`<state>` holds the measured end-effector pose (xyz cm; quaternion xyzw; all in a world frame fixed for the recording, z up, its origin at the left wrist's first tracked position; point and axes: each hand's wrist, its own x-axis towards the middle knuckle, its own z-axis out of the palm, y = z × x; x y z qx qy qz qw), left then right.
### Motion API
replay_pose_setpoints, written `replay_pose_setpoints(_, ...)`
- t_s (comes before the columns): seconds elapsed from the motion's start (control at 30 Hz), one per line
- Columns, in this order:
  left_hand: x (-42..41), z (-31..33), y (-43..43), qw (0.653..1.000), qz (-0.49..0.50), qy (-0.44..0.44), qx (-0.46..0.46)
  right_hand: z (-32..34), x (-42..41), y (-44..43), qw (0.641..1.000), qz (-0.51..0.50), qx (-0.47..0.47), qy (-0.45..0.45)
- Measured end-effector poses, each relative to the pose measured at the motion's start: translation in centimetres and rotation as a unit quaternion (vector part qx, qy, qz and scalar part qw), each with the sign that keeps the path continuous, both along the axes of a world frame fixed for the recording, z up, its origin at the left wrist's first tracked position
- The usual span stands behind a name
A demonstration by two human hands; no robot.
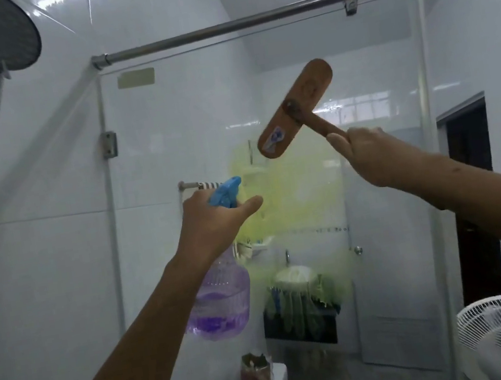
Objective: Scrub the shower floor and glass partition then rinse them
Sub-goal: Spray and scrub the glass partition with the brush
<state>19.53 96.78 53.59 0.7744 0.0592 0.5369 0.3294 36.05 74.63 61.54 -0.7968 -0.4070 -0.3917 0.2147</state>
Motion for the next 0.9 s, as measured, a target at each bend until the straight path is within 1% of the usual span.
replay_pose_setpoints(0.03, 0.1, -0.1, -0.1, 1.000, -0.007, 0.004, 0.003, -0.9, 0.1, -0.1, 1.000, -0.015, -0.019, -0.010)
replay_pose_setpoints(0.13, 0.4, -0.2, -0.3, 1.000, -0.012, 0.011, 0.006, -4.6, -0.2, -0.6, 0.986, -0.050, -0.158, -0.032)
replay_pose_setpoints(0.17, 0.6, -0.3, -0.4, 1.000, -0.011, 0.009, 0.005, -4.4, -0.2, -1.0, 0.984, -0.047, -0.170, -0.028)
replay_pose_setpoints(0.2, 0.6, -0.4, -0.4, 1.000, -0.010, 0.006, 0.002, -3.5, 0.1, -1.3, 0.987, -0.046, -0.152, -0.022)
replay_pose_setpoints(0.27, 0.7, -0.5, -0.6, 1.000, -0.005, 0.002, 0.004, -1.1, 1.2, -2.3, 0.998, -0.025, -0.050, 0.001)
replay_pose_setpoints(0.3, 0.7, -0.6, -0.8, 1.000, -0.003, 0.002, 0.004, -0.7, 1.4, -2.6, 1.000, -0.017, -0.021, 0.001)
replay_pose_setpoints(0.33, 0.7, -0.6, -1.1, 1.000, -0.003, 0.000, 0.003, -0.9, 1.3, -2.7, 1.000, -0.019, -0.024, -0.001)
replay_pose_setpoints(0.37, 0.7, -0.6, -1.3, 1.000, -0.006, 0.000, 0.003, -1.9, 1.3, -2.6, 0.998, -0.033, -0.055, -0.006)
replay_pose_setpoints(0.43, 0.9, -0.7, -1.8, 1.000, -0.009, 0.000, 0.000, -4.8, 0.8, -2.6, 0.985, -0.064, -0.157, -0.020)
replay_pose_setpoints(0.47, 0.9, -0.7, -2.1, 1.000, -0.012, 0.001, -0.005, -5.6, 0.7, -2.8, 0.980, -0.065, -0.185, -0.018)
replay_pose_setpoints(0.5, 1.1, -0.8, -2.3, 1.000, -0.018, 0.002, -0.011, -5.8, 0.9, -3.2, 0.982, -0.058, -0.181, -0.013)
replay_pose_setpoints(0.53, 1.3, -0.8, -2.5, 1.000, -0.025, 0.003, -0.018, -5.4, 1.5, -3.7, 0.988, -0.044, -0.147, -0.005)
replay_pose_setpoints(0.6, 1.6, -1.2, -3.0, 0.999, -0.039, 0.005, -0.031, -4.6, 2.3, -5.1, 0.999, -0.013, -0.046, 0.023)
replay_pose_setpoints(0.67, 2.0, -1.6, -3.7, 0.998, -0.050, 0.010, -0.045, -5.2, 2.6, -6.0, 0.998, 0.021, 0.028, 0.061)
replay_pose_setpoints(0.7, 2.5, -1.8, -4.0, 0.997, -0.056, 0.015, -0.057, -6.1, 2.5, -6.3, 0.994, 0.039, 0.049, 0.091)
replay_pose_setpoints(0.77, 3.8, -2.3, -4.6, 0.994, -0.065, 0.034, -0.076, -8.2, 1.8, -6.6, 0.976, 0.097, 0.095, 0.168)
replay_pose_setpoints(0.83, 5.1, -2.9, -5.1, 0.991, -0.081, 0.054, -0.091, -9.7, 1.0, -6.9, 0.948, 0.166, 0.133, 0.238)
replay_pose_setpoints(0.9, 6.2, -3.4, -5.9, 0.991, -0.084, 0.057, -0.087, -10.0, 0.5, -7.4, 0.924, 0.211, 0.162, 0.275)
